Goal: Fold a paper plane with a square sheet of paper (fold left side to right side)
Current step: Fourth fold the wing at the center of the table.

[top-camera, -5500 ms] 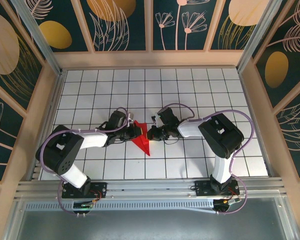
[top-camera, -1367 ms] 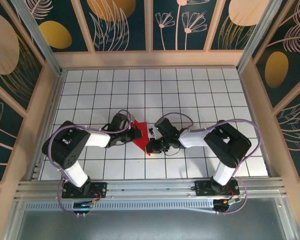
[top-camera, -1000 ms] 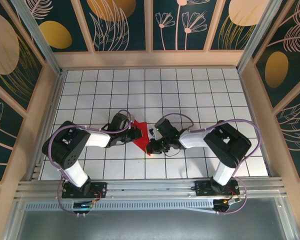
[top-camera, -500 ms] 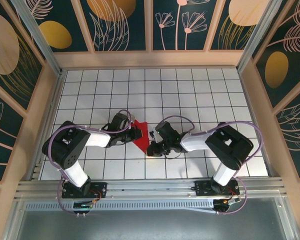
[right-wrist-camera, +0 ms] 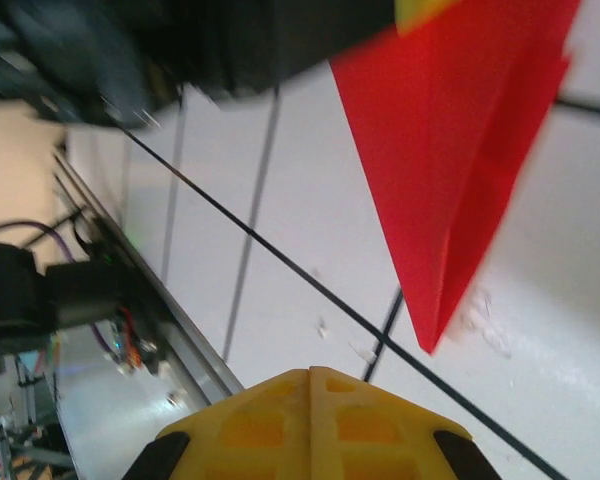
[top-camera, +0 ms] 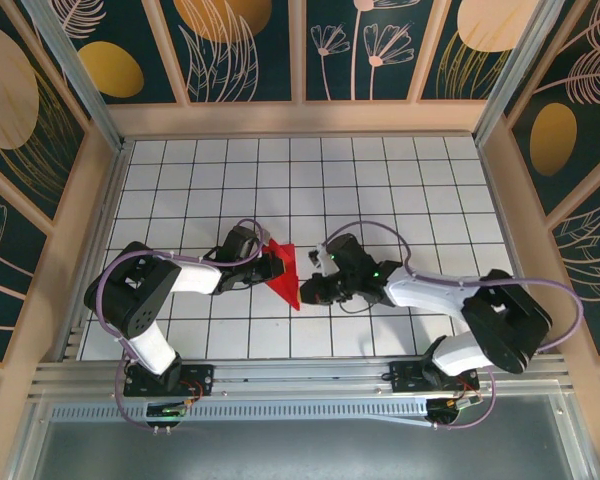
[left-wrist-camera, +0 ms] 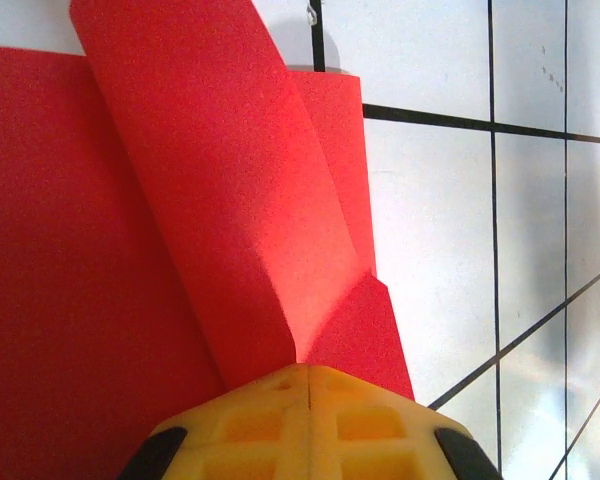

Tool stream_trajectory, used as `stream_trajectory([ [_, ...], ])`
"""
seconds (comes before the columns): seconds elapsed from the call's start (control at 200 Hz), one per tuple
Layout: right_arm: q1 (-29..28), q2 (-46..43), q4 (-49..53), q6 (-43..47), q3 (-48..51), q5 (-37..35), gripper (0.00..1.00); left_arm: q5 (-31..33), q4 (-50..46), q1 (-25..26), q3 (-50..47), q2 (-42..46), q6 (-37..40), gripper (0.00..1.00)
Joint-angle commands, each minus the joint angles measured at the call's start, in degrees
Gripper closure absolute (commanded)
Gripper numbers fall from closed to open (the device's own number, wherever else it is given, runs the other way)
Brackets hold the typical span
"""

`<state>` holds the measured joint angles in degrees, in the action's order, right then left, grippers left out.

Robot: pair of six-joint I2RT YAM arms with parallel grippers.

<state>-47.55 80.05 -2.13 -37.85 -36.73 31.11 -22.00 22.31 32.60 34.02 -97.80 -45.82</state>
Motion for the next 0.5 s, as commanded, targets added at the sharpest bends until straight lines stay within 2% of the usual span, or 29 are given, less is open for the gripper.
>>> stream_trajectory([
  [0.0, 1.19, 0.23, -0.31, 1.30, -1.45, -0.95, 1.00, 5.08, -7.65, -0.35, -1.16, -2.62, 1.61, 1.00],
  [0.29, -0.60, 12.27, -9.90, -1.53, -5.72, -2.72, 1.00, 4.97, -7.37, -0.34, -1.43, -2.31, 1.41, 1.00],
  [0.495, -0.37, 18.24, -10.72, -1.36, -9.40, -3.96, 1.00, 4.51, -6.94, -0.35, -1.42, -2.67, 1.21, 1.00],
])
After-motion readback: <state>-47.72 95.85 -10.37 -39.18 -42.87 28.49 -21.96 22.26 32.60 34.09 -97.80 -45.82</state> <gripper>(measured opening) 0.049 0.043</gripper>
